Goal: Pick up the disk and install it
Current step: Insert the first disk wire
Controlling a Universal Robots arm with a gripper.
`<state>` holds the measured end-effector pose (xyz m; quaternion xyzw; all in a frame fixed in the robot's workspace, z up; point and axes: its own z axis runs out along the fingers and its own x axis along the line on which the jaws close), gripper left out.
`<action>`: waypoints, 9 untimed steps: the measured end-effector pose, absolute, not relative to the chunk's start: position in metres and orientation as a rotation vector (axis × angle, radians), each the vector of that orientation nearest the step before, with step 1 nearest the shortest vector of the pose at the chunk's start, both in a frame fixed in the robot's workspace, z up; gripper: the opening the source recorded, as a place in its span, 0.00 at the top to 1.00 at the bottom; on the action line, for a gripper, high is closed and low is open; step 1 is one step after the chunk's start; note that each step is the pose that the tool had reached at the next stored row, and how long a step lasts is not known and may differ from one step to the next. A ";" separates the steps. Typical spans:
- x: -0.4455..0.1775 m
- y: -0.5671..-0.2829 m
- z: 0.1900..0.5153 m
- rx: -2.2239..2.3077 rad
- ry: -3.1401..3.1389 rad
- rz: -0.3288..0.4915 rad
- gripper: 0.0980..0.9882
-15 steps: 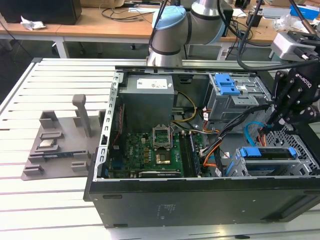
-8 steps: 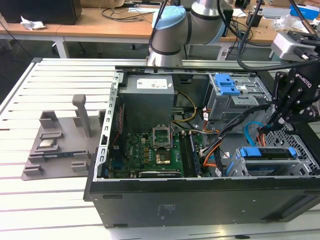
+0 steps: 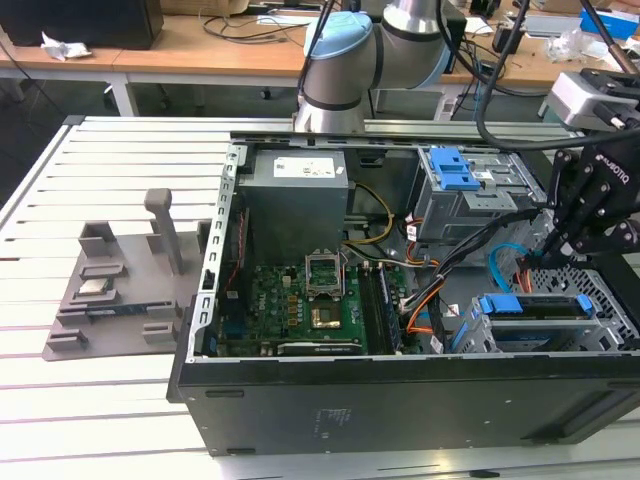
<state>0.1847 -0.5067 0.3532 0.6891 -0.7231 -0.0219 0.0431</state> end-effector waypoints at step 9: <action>0.183 -0.516 0.352 2.107 -2.211 -0.066 0.92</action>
